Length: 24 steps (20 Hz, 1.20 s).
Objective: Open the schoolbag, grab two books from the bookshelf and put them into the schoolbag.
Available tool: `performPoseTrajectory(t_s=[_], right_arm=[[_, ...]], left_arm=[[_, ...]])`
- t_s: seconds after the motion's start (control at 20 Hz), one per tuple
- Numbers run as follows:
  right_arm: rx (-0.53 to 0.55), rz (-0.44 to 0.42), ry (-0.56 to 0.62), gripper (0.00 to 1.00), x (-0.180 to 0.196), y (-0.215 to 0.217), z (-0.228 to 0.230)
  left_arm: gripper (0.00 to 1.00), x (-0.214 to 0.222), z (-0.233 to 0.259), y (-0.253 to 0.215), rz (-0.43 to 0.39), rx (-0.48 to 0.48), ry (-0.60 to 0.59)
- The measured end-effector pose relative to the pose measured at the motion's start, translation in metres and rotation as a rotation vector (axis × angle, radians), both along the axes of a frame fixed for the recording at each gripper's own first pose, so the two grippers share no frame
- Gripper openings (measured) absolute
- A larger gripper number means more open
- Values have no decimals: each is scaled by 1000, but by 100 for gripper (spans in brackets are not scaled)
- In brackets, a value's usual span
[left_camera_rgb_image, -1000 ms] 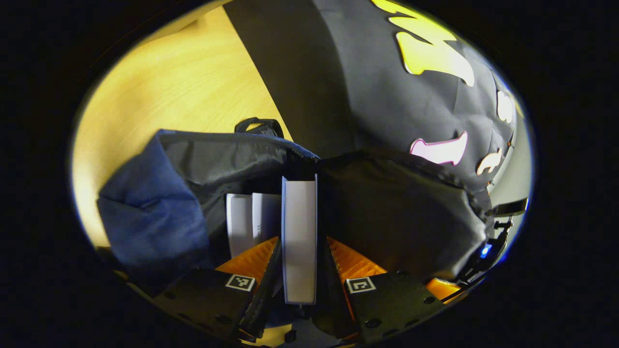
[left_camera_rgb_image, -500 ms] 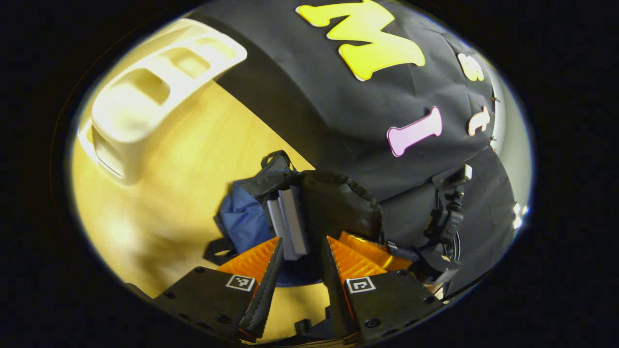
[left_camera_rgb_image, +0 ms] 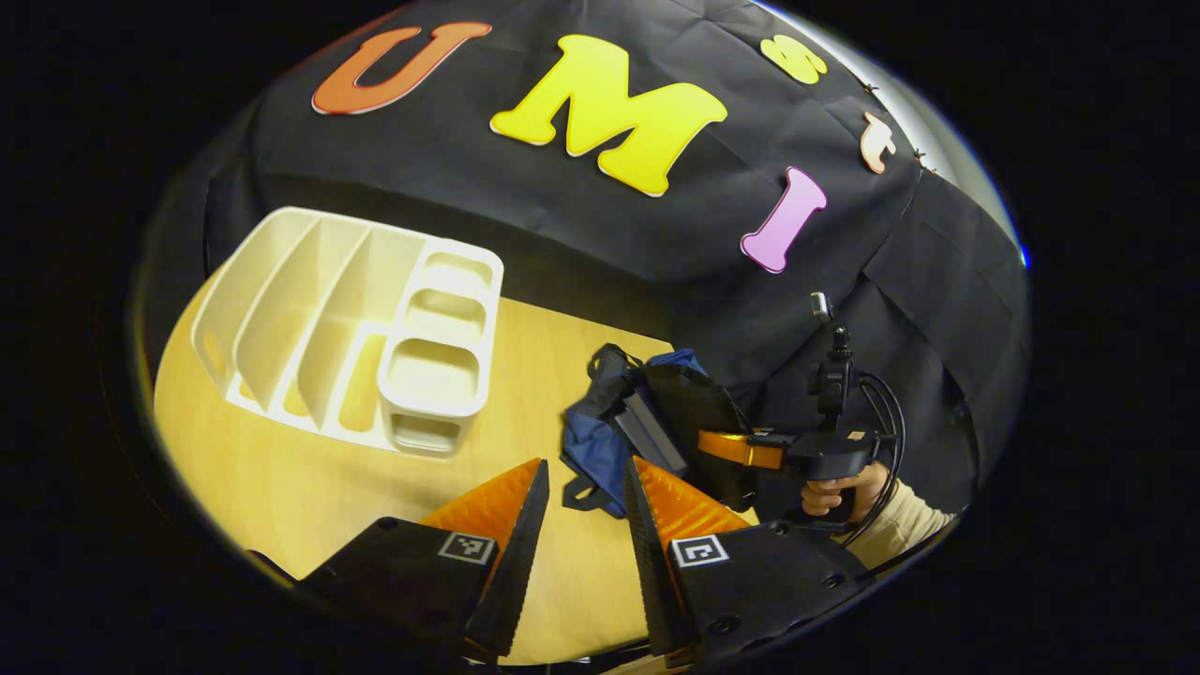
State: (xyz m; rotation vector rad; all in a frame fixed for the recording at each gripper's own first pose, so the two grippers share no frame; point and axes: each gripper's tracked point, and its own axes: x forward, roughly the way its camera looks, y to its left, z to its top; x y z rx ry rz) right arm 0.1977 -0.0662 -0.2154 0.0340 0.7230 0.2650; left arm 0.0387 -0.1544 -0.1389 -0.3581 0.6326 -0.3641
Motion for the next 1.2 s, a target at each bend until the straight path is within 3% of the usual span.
performPoseTrajectory(t_s=[0.3, 0.5, 0.7, 0.85, 1.0, 1.05, 1.1, 1.2], right_arm=[[-18, -28, 2, 1, 0, 3, -7], [-9, -62, 12, 1, 2, 8, -12], [12, -108, -1, 10, 0, 9, -8], [41, -154, -24, 21, -6, 6, 5], [53, -175, -78, 53, -18, 3, 29], [68, -173, -92, 57, -23, 6, 40], [78, -179, -108, 70, -27, 8, 52], [90, -198, -167, 82, -38, 6, 86]], left_arm=[[54, 6, 66, 80, 154, 308, -227], [54, -4, 114, 113, 242, 396, -338], [60, -7, 144, 143, 295, 446, -402], [61, -10, 155, 148, 306, 372, -404], [64, -15, 161, 153, 312, 348, -402], [64, -16, 159, 154, 309, 348, -401], [64, -16, 159, 154, 309, 350, -402], [64, -19, 161, 154, 306, 335, -404]])
